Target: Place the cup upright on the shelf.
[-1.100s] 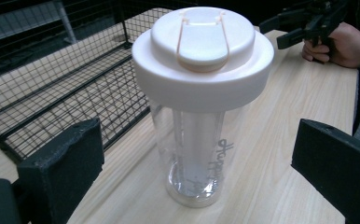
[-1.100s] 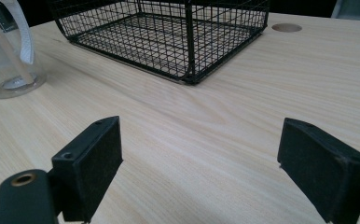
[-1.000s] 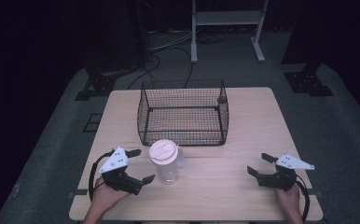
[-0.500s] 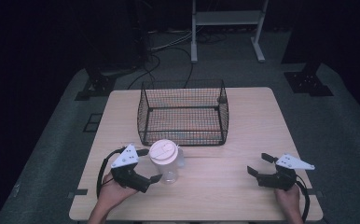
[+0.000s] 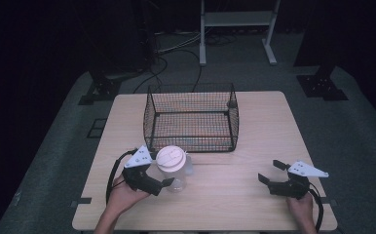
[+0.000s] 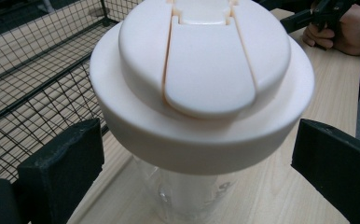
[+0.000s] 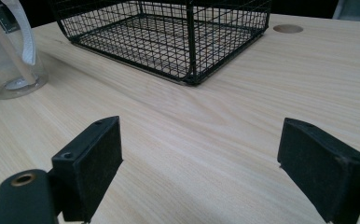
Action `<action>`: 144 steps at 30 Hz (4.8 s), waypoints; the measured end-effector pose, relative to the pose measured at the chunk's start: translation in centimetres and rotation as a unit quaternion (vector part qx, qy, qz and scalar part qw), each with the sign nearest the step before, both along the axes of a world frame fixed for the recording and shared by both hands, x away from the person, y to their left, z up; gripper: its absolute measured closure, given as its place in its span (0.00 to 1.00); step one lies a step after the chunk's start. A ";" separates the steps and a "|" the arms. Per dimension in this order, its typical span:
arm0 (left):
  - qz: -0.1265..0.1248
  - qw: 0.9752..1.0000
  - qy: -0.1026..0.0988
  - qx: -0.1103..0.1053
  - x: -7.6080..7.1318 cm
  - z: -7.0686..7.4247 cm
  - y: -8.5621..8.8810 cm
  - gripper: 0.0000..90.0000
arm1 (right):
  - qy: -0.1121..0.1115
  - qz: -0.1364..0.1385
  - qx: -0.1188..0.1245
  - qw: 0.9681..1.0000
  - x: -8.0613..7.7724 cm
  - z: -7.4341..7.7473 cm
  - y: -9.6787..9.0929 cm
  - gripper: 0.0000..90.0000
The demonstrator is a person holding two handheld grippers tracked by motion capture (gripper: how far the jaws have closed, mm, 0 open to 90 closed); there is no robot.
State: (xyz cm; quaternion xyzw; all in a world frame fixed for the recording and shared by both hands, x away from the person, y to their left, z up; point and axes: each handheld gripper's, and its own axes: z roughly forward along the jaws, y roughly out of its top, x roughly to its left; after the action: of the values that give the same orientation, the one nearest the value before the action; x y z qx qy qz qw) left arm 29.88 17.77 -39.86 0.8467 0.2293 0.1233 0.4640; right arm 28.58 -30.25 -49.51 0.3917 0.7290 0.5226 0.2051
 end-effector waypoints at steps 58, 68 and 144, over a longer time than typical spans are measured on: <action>-0.042 0.997 0.003 0.060 2.5 3.2 -4.7 0.06 | -0.003 0.001 0.007 1.000 0.0 0.0 -0.2 0.14; -0.055 0.997 -0.007 0.057 3.7 7.0 -5.5 0.06 | -0.004 0.000 0.009 1.000 0.1 0.0 -0.2 0.14; 0.001 0.992 0.031 0.119 20.8 11.7 -12.8 0.06 | -0.006 0.000 0.027 1.000 0.1 0.1 -0.6 0.14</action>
State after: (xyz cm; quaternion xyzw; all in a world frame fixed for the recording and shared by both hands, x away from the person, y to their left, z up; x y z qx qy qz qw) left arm 50.69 4.95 -28.17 0.8991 0.2282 0.1240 0.3523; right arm 28.72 -30.82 -49.41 0.3941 0.7132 0.5445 0.1990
